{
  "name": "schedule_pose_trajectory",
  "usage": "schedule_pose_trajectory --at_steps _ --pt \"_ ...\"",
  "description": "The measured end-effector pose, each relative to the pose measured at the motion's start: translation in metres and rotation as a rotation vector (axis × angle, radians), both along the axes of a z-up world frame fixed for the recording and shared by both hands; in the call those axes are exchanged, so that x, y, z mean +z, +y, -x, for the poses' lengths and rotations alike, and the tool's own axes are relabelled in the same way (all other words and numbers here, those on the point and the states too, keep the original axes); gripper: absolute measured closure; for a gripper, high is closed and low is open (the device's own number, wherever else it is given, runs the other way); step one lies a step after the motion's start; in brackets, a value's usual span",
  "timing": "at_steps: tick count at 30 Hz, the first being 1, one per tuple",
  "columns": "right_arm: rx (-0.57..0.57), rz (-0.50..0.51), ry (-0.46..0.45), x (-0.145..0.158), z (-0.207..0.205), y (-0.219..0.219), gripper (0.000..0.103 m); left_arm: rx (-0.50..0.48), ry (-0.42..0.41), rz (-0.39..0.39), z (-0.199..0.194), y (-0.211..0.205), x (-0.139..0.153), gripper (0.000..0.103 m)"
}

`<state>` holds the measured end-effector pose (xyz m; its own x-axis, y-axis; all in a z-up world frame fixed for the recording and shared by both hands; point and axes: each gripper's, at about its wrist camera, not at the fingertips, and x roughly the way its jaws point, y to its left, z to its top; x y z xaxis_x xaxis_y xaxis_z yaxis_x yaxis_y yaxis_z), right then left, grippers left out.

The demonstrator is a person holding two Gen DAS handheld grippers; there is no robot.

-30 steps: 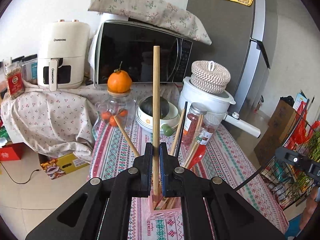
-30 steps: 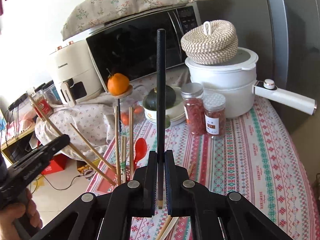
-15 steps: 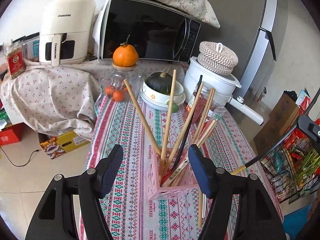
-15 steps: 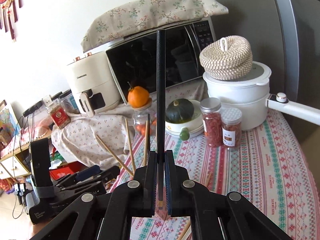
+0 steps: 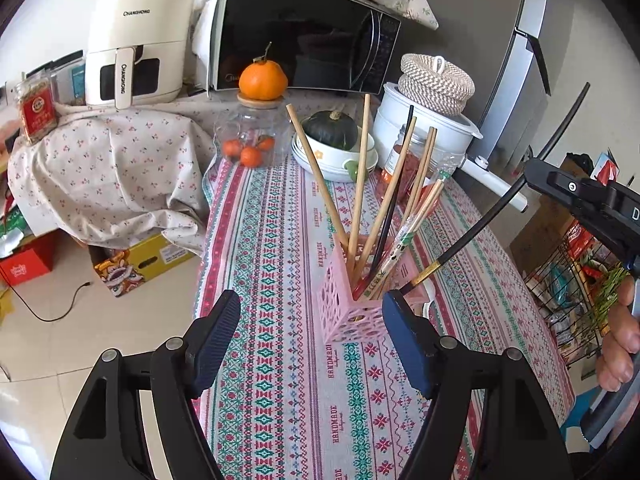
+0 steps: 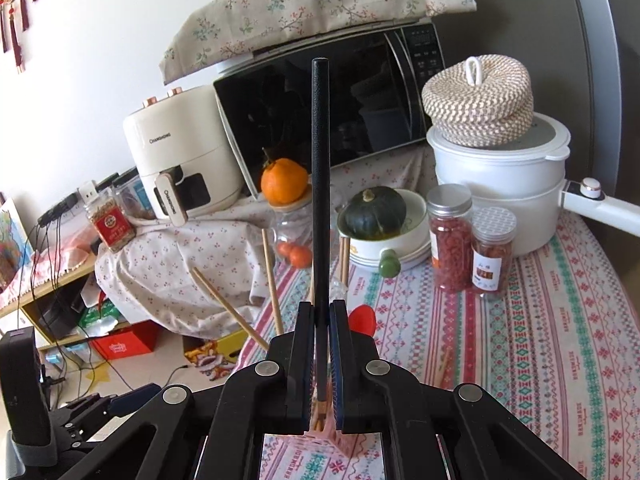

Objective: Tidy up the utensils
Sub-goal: 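Lower the black chopstick into the pink basket and open the right tool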

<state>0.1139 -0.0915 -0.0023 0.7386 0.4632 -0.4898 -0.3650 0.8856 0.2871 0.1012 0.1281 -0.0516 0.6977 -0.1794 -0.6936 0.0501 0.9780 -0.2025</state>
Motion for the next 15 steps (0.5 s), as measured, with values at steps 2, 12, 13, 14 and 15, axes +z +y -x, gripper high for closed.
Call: schedule_pose_trajectory --at_steps 2,12,13,14,15 --pt "0.011 -0.023 0.020 -0.005 -0.003 0.001 0.095 -0.011 0.007 0.001 -0.001 -0.002 -0.001 0.027" --pt "-0.028 -0.067 -0.002 0.005 0.007 -0.032 0.060 -0.075 0.045 0.004 0.003 -0.023 -0.007 0.025" --pt "-0.034 -0.073 -0.004 0.006 0.008 -0.038 0.058 -0.081 0.046 0.002 0.003 -0.025 -0.007 0.025" --pt "-0.040 -0.076 -0.007 0.007 0.010 -0.044 0.057 -0.086 0.046 0.000 0.004 -0.027 -0.007 0.025" --pt "-0.046 -0.077 -0.011 0.008 0.011 -0.049 0.055 -0.091 0.047 -0.003 0.005 -0.030 -0.008 0.024"
